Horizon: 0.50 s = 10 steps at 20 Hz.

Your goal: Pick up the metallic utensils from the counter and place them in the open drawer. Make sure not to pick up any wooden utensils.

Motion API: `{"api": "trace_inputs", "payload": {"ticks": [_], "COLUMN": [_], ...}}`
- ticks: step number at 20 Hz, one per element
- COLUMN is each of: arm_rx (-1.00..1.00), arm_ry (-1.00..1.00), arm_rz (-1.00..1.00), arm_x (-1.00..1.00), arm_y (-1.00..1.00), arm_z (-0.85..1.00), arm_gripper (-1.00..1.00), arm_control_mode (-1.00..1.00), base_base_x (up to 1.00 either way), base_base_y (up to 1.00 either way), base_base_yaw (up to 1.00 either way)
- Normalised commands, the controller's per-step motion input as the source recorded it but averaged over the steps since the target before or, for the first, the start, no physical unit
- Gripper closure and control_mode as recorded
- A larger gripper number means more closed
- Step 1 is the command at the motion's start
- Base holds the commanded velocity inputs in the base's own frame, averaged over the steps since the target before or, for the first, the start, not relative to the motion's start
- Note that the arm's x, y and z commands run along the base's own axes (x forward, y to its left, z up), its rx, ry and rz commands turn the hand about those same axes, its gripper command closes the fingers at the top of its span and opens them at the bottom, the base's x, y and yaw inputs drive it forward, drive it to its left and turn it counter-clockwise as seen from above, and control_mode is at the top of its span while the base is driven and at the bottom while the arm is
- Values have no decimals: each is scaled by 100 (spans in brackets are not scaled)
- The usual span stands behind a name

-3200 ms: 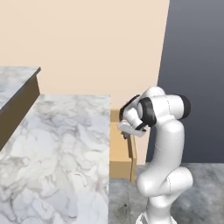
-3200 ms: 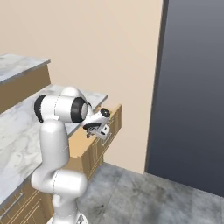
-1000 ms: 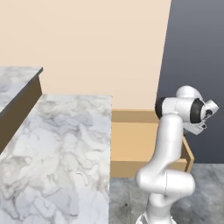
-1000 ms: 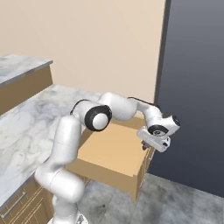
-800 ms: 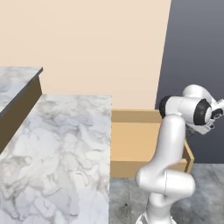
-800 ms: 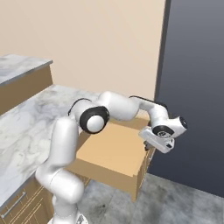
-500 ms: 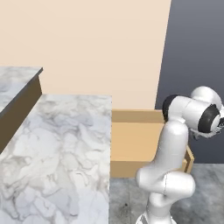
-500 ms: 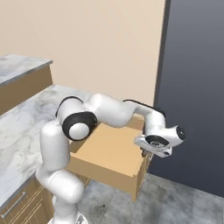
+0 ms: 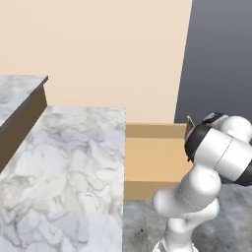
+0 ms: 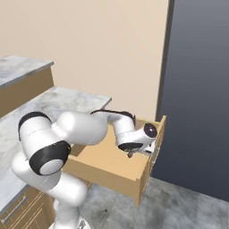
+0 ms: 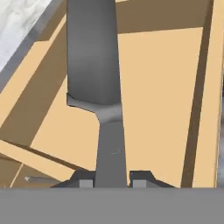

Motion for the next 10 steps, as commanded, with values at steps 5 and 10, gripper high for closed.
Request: {"api": "trace_inputs", "payload": {"ticks": [5,10], "arm_rx": [-1,-17], "arm_ry": [36,2], "arm_rz": [-1,-3], "arm_x": [55,0], "arm_y": [9,8], "arm_z": [21,-9], "arm_gripper": [100,100], "arm_control_mode": [-100,-100], "base_base_x": [0,0], "base_base_y": [0,0], "base_base_yaw": [0,0]}}
